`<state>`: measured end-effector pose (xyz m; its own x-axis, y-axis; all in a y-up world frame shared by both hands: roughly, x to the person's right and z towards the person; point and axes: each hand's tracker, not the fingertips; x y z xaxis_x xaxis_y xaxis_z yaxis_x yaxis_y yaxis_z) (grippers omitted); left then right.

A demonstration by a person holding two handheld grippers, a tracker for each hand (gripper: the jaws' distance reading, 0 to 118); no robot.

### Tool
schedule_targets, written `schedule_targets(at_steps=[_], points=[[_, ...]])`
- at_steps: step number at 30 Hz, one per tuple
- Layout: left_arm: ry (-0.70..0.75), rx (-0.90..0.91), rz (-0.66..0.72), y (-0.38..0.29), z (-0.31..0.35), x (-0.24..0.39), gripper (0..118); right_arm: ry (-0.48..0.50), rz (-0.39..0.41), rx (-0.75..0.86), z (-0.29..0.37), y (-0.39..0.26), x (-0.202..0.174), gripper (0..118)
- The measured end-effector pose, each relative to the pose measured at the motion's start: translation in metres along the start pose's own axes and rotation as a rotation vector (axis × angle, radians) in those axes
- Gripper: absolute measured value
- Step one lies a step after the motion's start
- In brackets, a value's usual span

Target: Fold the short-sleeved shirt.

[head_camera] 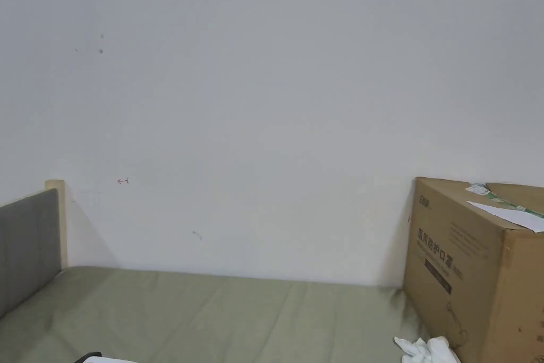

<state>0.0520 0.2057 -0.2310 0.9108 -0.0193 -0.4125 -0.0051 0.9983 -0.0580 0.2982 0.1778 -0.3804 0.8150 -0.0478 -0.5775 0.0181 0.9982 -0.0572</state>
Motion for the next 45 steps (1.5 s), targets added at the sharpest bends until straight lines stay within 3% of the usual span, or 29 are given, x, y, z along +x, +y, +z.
schedule_targets(at_steps=[4, 8, 12, 18, 22, 26, 36, 45], points=[[0.01, -0.002, 0.004, -0.004, -0.004, -0.005, 118, -0.026, 0.03, 0.005, 0.002, 0.001, 0.0, 118], [0.144, 0.013, -0.015, -0.013, -0.012, -0.005, 118, -0.027, 0.039, 0.008, 0.004, 0.001, 0.0, 118], [0.129, -0.012, 0.023, -0.015, -0.016, -0.009, 118, -0.034, 0.046, 0.0, 0.003, 0.0, 0.001, 118], [0.251, 0.041, -0.066, -0.017, -0.006, 0.004, 118, -0.04, 0.055, -0.002, 0.004, 0.0, 0.001, 118], [0.237, 0.045, -0.115, -0.022, 0.006, 0.015, 118, -0.046, 0.054, 0.004, 0.004, 0.002, 0.001, 118], [0.108, -0.002, -0.061, -0.019, 0.009, 0.01, 118, -0.044, 0.05, 0.004, 0.005, 0.003, 0.001, 118], [0.15, 0.017, -0.084, -0.019, 0.007, 0.003, 118, -0.052, 0.061, 0.038, 0.013, 0.003, -0.002, 118], [0.179, 0.024, -0.081, -0.022, 0.005, -0.002, 118, -0.084, 0.12, 0.047, 0.014, 0.003, -0.007, 118]])
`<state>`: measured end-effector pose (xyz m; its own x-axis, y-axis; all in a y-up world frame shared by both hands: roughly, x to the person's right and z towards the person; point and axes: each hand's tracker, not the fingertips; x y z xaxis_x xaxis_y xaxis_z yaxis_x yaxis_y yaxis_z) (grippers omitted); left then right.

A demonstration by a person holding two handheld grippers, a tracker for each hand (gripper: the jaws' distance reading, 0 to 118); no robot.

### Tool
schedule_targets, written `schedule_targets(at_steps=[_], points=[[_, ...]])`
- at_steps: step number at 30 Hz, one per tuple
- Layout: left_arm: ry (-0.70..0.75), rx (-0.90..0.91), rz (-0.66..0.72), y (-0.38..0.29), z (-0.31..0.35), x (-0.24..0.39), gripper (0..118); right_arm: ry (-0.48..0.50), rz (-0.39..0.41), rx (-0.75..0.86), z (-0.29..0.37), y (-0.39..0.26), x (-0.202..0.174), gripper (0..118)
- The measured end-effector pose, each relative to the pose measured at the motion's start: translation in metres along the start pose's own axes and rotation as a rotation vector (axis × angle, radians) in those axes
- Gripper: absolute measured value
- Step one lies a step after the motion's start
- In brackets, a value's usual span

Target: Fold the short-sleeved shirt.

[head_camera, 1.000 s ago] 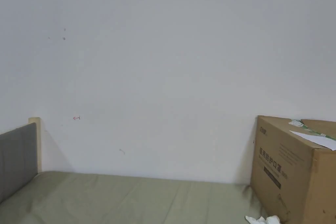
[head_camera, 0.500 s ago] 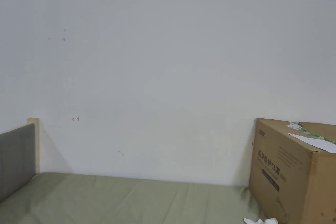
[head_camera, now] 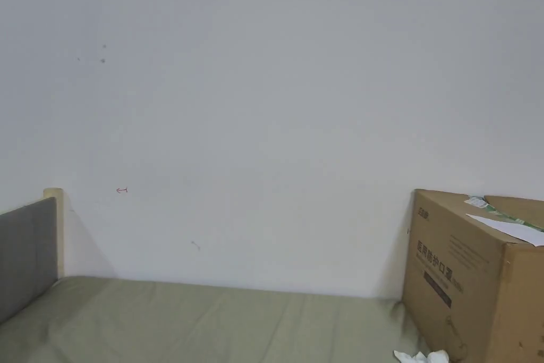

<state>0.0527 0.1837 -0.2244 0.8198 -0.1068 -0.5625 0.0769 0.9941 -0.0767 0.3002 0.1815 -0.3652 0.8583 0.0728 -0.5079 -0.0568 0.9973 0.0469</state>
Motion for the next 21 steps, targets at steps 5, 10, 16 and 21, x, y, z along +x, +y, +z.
schedule_targets(at_steps=[5, 10, 16, 21], points=[[-0.003, -0.01, 0.001, -0.0004, 0.0, 0.0002, 118, -0.003, -0.001, 0.004, -0.0004, -0.0007, -0.0025, 118], [-0.001, -0.004, -0.015, -0.0014, 0.0011, -0.0007, 118, 0.004, 0.01, -0.004, -0.0023, -0.0018, -0.0044, 118], [-0.008, -0.011, -0.006, -0.0003, -0.0016, -0.0025, 118, 0.011, -0.019, -0.008, -0.0037, -0.0024, -0.001, 118], [0.0, -0.013, -0.024, 0.0008, -0.0027, -0.0032, 118, 0.01, -0.017, -0.018, -0.0036, -0.0026, -0.0007, 118]])
